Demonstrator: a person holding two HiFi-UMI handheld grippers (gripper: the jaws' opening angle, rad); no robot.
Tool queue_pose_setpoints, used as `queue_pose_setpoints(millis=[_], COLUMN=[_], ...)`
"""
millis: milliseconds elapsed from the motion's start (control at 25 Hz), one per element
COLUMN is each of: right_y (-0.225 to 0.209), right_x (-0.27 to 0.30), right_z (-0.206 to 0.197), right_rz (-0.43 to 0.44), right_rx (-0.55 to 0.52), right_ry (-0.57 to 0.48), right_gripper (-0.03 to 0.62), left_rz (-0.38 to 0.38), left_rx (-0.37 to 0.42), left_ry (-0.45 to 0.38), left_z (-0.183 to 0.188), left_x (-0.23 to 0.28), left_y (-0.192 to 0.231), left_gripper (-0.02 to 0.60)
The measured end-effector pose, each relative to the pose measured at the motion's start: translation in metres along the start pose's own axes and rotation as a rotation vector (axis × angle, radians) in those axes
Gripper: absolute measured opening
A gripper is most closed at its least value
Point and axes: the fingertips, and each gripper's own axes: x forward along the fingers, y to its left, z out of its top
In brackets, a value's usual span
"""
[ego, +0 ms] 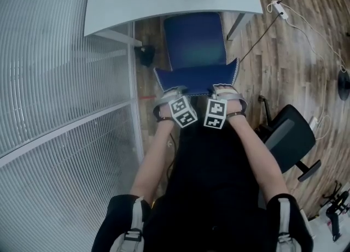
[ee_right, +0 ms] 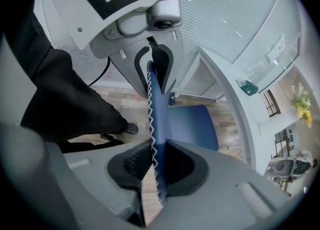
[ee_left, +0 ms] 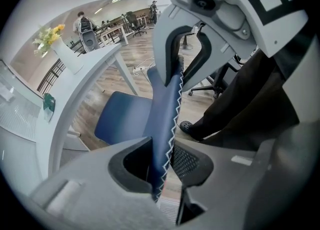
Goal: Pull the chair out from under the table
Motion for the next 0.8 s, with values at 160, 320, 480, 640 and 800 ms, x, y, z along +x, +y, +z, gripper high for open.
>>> queue_pose_setpoints(millis=[160, 320, 480, 640, 800], right_y=[0.008, 0.017, 0.038, 0.06, 0.07], right_x=[-0.002, -0.005, -0.011, -0.016, -0.022], right_z=[0.001, 0.006, 0.012, 0.021, 0.026], right_rz=[0.004, 0.018, 0.026, 0.037, 0.048], right_rx=[0.008, 0.04, 0.083, 0.137, 0.17], right_ry=[0.003, 0.008, 0.024, 0.029, 0.028], right_gripper=[0.071, 0.071, 0.071, 0.075, 0.077], left_rz=[-0.01, -0.022, -0.053, -0.106, -0.119], left_rx=[0.006, 0.035, 0.065, 0.1, 0.122], left_ry=[0.001, 0.009, -0.002, -0.028, -0.046], left_z=[-0.002, -0.007, -0.016, -0.027, -0.032], left_x=[-0.002, -0.007, -0.014, -0.022, -0.03], left_y=[-0.007, -0.012, -0.029, -0.047, -0.056], left_gripper=[0.094, 0.093, 0.092, 0.095, 0.095])
